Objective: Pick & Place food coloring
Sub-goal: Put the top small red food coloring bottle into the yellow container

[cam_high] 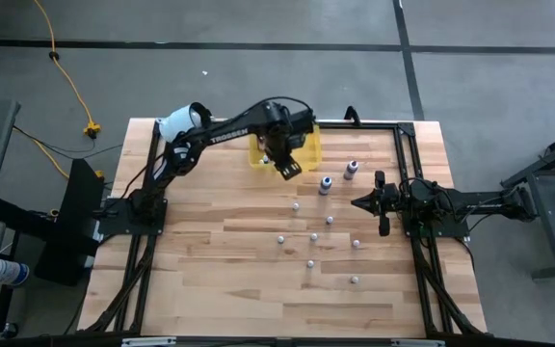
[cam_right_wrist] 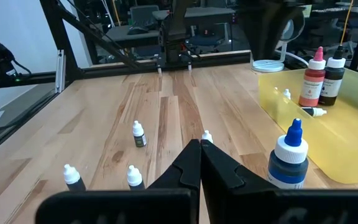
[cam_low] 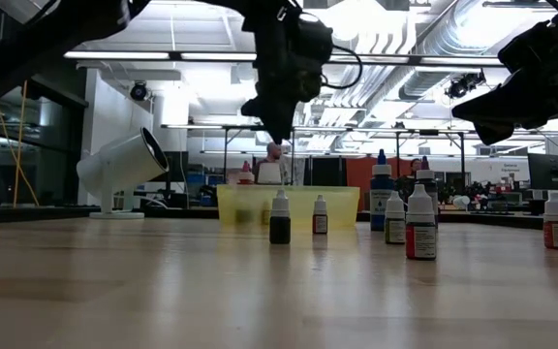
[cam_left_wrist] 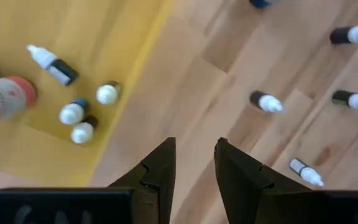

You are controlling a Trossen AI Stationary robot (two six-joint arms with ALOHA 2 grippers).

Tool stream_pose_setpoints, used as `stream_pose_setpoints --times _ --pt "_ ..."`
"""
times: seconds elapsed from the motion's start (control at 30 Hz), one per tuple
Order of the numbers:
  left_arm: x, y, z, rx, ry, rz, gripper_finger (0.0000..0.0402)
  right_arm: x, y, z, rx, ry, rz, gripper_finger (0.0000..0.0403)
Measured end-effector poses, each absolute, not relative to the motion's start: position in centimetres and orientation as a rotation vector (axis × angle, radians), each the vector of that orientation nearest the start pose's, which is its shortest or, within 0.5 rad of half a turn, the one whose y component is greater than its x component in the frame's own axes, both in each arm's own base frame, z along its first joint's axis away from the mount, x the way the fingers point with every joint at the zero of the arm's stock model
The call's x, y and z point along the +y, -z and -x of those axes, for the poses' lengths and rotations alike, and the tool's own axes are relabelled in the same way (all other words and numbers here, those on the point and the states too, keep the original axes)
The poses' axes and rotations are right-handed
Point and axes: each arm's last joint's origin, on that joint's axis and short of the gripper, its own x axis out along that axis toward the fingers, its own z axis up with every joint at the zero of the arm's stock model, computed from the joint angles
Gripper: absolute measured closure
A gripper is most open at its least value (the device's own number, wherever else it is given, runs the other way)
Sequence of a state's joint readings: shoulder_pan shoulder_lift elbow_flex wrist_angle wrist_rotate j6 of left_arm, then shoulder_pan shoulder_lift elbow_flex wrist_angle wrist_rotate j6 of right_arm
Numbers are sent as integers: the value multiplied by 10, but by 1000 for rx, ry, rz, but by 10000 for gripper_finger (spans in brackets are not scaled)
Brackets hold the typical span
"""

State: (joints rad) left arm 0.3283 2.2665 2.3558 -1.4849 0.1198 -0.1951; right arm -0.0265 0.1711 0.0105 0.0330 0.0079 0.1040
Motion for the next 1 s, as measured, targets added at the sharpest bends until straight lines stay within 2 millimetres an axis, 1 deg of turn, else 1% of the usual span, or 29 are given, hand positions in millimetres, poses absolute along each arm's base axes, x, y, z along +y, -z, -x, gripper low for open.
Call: stream_pose_setpoints --times 0.27,0.5,0.6,0.77,0.9,1.0 --pt "102 -289 -433 1380 -363 386 298 -3 -156 -107 126 41 -105 402" --pt "64 -277 -445 1387 -281 306 298 -3 -156 -107 125 41 -105 402" --pt "49 -271 -451 1374 -202 224 298 -3 -156 -107 126 41 -105 402" --pt "29 -259 -456 1378 -13 9 298 -3 -156 -107 125 41 -105 402" --pt "20 -250 -457 1379 132 -159 298 -3 -156 -107 126 41 -105 402" --pt "20 -244 -457 1383 252 -299 298 -3 -156 -107 125 41 -105 402"
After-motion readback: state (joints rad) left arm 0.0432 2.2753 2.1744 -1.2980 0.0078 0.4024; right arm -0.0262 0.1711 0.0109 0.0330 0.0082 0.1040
